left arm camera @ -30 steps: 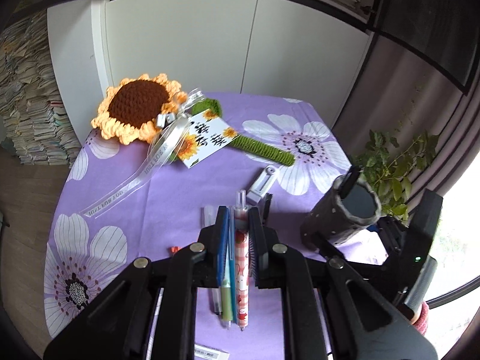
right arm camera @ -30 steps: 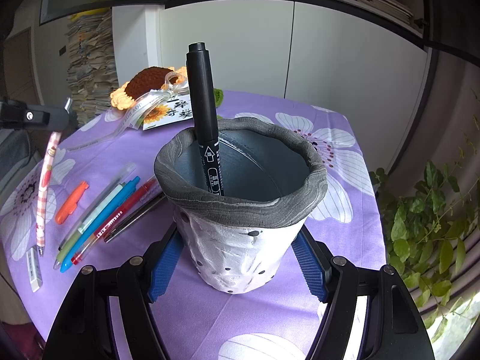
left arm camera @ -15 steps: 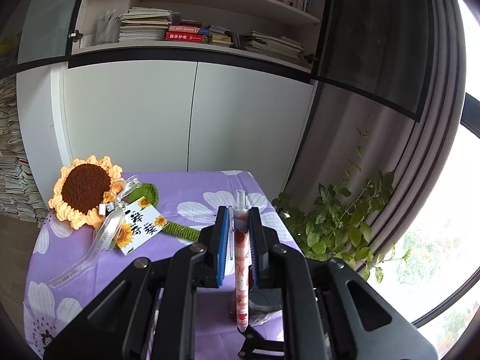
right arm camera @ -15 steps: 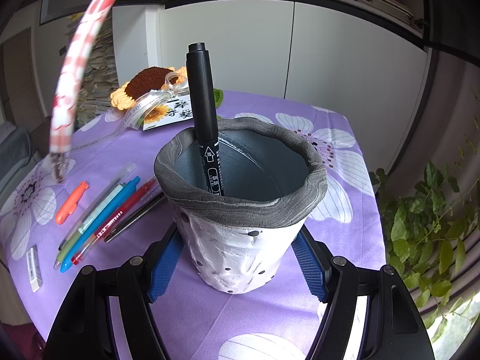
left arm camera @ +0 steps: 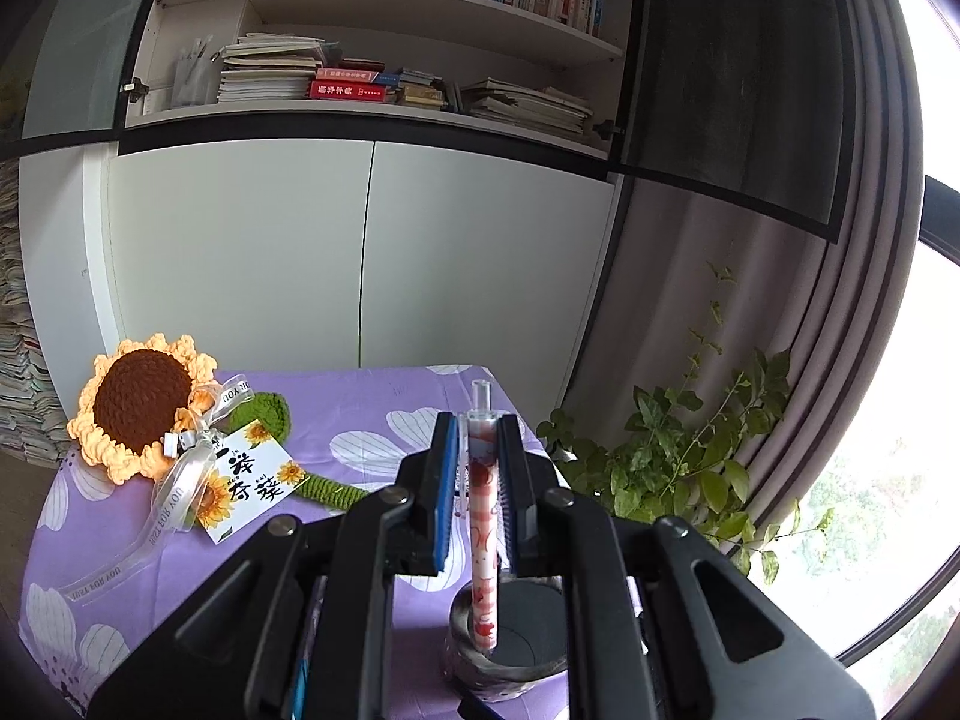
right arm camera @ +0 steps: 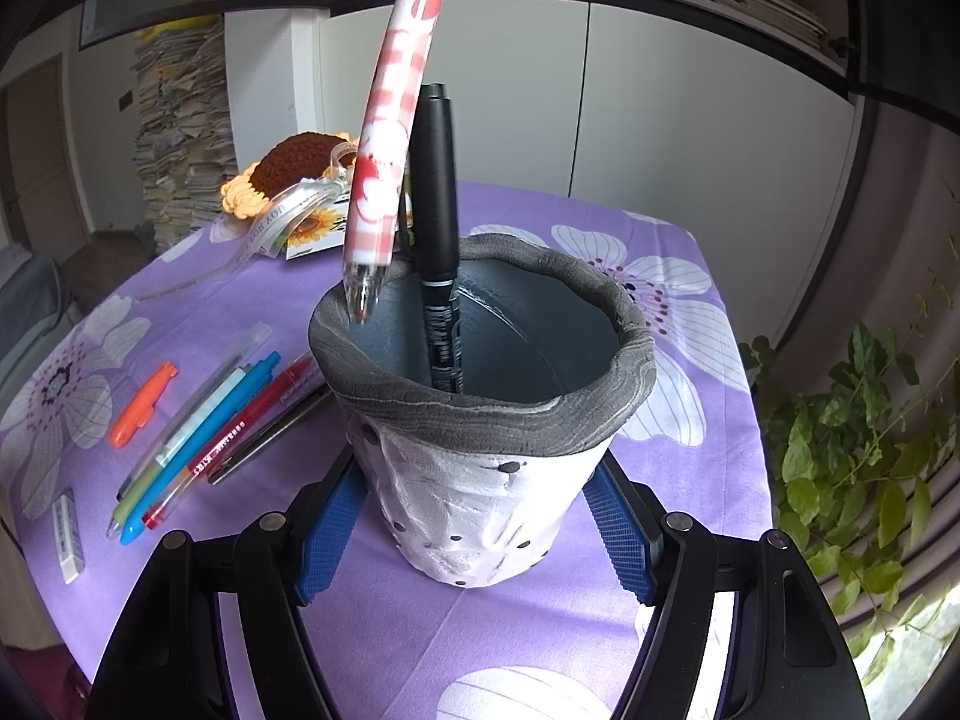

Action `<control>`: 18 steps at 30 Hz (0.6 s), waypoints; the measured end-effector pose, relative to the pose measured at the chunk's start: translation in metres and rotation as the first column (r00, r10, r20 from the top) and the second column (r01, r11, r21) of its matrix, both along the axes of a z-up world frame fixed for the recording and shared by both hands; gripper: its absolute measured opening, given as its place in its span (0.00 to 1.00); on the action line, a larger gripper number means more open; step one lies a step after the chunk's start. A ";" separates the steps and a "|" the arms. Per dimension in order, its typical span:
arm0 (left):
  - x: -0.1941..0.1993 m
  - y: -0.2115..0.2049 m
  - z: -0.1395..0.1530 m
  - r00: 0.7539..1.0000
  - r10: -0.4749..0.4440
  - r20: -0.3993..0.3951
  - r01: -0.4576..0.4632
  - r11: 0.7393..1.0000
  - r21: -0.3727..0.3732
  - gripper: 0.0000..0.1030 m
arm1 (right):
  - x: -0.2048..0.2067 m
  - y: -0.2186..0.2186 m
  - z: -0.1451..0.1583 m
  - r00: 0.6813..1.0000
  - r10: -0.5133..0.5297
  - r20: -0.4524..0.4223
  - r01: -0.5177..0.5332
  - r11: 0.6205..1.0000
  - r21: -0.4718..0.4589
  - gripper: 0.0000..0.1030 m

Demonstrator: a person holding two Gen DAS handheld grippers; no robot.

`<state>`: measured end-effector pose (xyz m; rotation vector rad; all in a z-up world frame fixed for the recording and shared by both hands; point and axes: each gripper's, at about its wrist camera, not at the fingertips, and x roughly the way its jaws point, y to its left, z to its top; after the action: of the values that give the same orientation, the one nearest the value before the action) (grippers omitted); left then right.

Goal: Organize stationery
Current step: 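Lower the pink pen into the cup and open the left tool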

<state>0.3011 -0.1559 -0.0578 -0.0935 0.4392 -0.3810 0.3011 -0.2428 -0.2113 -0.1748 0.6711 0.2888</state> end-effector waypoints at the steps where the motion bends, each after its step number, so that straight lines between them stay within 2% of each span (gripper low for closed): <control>1: -0.001 0.000 -0.002 1.000 -0.002 -0.003 0.002 1.000 0.005 0.11 | 0.000 0.000 0.000 1.000 0.000 0.000 0.000 1.000 0.000 0.71; 11: 0.001 0.003 -0.028 0.996 -0.032 -0.083 0.033 0.999 0.018 0.11 | 0.000 0.000 0.000 1.000 0.000 0.000 0.000 1.000 0.000 0.71; 18: -0.001 -0.006 -0.039 0.992 -0.065 -0.107 0.071 0.996 0.053 0.11 | 0.000 0.000 0.000 1.000 0.000 0.000 0.000 1.000 0.000 0.71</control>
<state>0.3001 -0.1619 -0.0967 -0.0437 0.5582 -0.4314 0.3012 -0.2428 -0.2113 -0.1748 0.6714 0.2886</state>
